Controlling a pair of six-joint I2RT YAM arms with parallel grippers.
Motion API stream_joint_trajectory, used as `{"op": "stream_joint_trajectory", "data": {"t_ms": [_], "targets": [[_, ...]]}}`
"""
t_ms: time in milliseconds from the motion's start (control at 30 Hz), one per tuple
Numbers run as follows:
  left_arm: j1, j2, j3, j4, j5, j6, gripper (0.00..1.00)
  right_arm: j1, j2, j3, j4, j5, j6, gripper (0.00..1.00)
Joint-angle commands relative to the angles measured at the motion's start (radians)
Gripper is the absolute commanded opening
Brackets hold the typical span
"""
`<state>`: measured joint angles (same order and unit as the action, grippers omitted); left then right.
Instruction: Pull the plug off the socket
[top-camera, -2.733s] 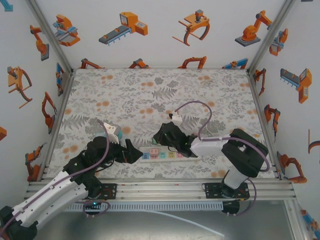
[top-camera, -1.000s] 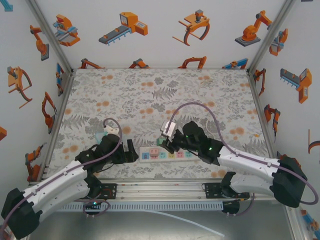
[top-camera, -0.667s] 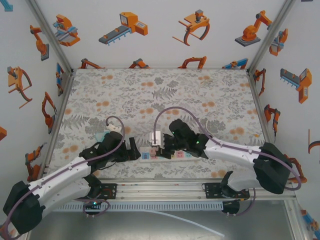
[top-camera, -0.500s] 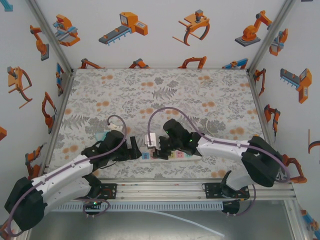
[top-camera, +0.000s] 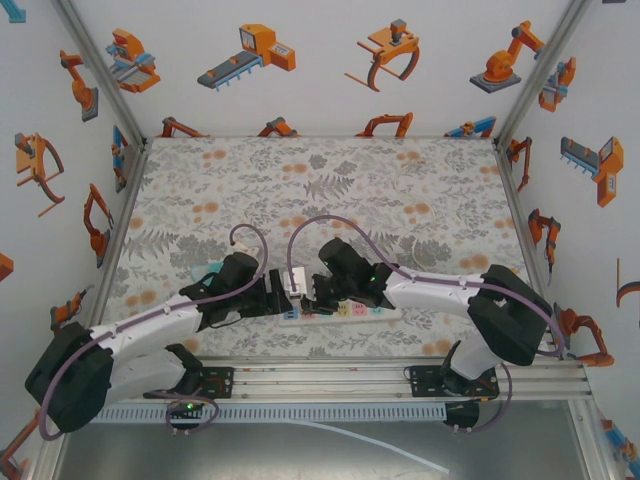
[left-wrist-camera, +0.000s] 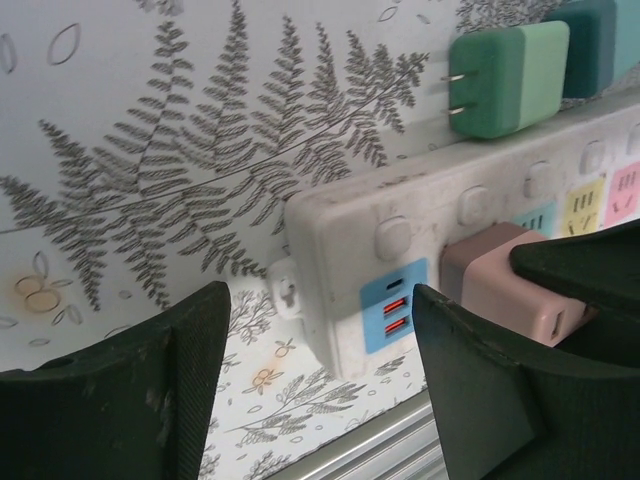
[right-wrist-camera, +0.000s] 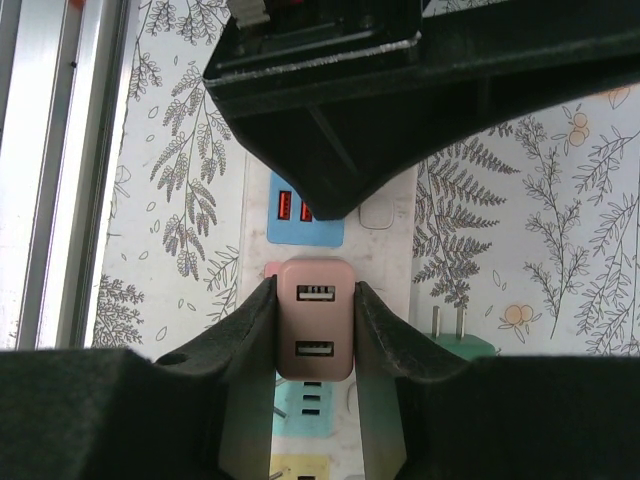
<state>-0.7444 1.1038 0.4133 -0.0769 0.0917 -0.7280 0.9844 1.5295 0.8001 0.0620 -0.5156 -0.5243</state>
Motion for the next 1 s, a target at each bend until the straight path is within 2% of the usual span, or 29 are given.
{"op": "stream_joint_trajectory", "data": {"t_ms": [0,633,833,967], "targets": [[0.005,0.019,0.002,0.02,0.031,0.006,0.66,0.008,0.008,0.038,-0.006,-0.022,-0.01,0.18],[0.002,0.019,-0.059,-0.063,-0.012,-0.026,0.64,0.008,-0.109,-0.005,0.075,-0.019,0.07,0.14],[0.004,0.016,-0.054,-0.07,-0.01,-0.022,0.64,0.008,-0.157,-0.025,0.078,0.005,0.082,0.13],[0.003,-0.005,-0.046,-0.079,-0.006,-0.018,0.64,0.006,-0.218,-0.063,0.142,0.06,0.135,0.13]]}}
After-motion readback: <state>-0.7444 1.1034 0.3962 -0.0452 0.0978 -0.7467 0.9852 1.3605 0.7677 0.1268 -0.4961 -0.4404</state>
